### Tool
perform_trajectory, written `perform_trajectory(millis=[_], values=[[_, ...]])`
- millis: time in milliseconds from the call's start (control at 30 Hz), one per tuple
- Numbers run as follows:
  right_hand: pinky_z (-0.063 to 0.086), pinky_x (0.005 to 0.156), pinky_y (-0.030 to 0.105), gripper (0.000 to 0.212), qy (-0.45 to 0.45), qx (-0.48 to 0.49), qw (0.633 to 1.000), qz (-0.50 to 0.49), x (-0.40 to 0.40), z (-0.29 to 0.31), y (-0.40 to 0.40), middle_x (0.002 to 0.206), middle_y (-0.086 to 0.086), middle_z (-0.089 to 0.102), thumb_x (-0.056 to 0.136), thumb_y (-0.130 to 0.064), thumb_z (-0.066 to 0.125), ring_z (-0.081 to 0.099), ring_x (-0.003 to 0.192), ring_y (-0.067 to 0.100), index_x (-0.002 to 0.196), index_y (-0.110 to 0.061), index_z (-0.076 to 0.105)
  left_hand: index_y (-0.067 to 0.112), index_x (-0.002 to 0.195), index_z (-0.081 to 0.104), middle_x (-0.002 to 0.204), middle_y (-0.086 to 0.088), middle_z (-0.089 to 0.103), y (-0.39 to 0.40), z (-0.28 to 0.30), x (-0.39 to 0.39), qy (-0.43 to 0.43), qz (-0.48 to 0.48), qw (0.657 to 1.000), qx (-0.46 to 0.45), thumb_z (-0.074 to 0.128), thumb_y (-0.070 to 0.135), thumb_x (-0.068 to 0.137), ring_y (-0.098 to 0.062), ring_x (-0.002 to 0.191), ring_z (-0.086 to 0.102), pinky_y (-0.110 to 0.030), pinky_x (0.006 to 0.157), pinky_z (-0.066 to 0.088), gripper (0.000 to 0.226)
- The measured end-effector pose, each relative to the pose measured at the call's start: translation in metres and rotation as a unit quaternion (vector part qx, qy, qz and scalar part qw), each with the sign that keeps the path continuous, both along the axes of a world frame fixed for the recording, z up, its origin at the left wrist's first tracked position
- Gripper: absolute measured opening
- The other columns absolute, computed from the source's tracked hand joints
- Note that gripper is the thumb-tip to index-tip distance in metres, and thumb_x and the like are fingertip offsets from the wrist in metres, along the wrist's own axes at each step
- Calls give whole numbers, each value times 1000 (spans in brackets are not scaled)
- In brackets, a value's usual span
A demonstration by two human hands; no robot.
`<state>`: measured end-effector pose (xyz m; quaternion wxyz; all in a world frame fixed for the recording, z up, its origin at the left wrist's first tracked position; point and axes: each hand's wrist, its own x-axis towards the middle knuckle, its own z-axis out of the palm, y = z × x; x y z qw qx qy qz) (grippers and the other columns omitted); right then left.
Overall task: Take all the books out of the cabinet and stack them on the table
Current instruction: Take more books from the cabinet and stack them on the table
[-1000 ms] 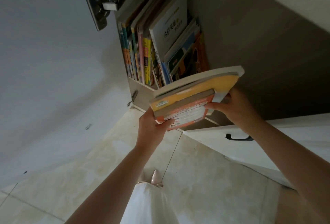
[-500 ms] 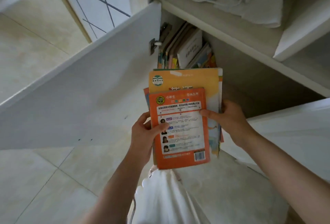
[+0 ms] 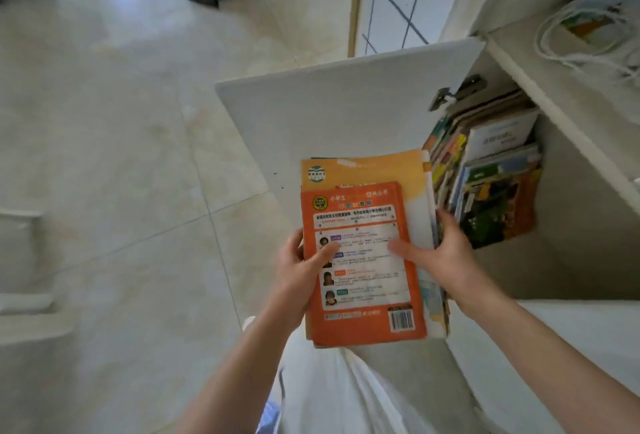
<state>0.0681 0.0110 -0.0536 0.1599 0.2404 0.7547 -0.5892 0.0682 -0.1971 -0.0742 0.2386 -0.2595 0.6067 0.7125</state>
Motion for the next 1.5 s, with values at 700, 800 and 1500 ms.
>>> perform_trajectory(millis=[700,800,1500], values=[[58,57,27,65,-38,-15,857,514,121,49,-301,101,-4,63,66,-17,85,67,83,13,114,-22,42,14,112,60,94,-11,76,-180,48,309,-22,565,824,-11,75,15,80,-33,80,74,-46,64,60,36],[59,61,32,62,-51,-8,820,570,167,50,-354,99,-3,62,68,-15,84,67,83,14,113,-21,41,16,109,60,90,-9,77,-206,50,364,-20,620,785,-11,75,16,81,-31,77,75,-40,59,60,33],[55,62,28,68,-14,21,666,746,360,51,-642,100,-7,60,67,-17,85,63,84,10,119,-20,42,16,111,62,92,-10,77,-400,46,563,-20,788,616,3,77,18,78,-32,81,74,-50,73,59,36]])
